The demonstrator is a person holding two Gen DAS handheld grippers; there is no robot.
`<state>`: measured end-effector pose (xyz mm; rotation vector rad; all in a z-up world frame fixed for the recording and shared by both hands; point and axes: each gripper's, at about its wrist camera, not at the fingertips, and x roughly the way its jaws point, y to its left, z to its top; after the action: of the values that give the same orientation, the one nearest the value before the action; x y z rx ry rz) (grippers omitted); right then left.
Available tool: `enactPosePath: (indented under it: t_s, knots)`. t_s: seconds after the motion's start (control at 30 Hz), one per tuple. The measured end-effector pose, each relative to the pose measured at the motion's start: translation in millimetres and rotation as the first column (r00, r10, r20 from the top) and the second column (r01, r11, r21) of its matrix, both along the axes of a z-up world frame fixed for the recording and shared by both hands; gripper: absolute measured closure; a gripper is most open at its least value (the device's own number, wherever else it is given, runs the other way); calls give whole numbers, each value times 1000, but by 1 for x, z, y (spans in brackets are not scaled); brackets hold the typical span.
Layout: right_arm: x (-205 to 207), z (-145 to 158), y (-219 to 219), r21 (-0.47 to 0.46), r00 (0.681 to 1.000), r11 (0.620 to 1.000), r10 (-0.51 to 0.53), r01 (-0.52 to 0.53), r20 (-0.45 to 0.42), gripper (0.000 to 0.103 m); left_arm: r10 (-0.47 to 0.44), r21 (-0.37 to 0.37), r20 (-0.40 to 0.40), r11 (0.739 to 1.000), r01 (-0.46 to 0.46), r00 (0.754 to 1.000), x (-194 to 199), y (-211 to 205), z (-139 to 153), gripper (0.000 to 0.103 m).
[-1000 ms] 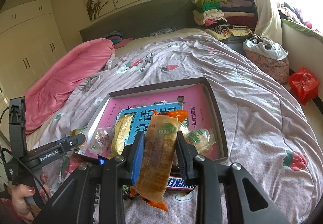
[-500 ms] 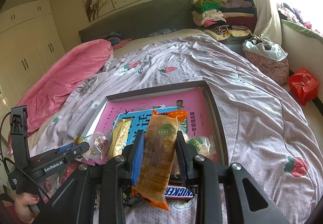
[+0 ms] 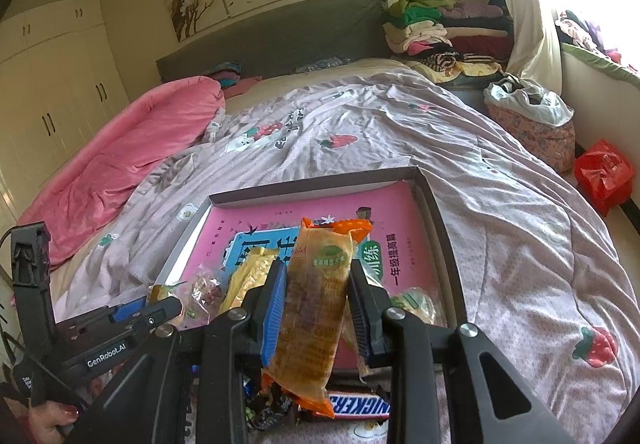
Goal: Organize snacks
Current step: 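Carry the cake with the left tool while the right tool carries the cracker packet over the box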
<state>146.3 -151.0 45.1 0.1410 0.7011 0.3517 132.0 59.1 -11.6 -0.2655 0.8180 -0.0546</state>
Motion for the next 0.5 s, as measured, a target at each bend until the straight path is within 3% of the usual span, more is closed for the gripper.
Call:
enactPosePath:
  t_s: [0.5]
  knots:
    - [17,-18,21,-51,1000,999,8,-9,-12,72,-18,3,-27,1000,18,999,6,-1,-9,69]
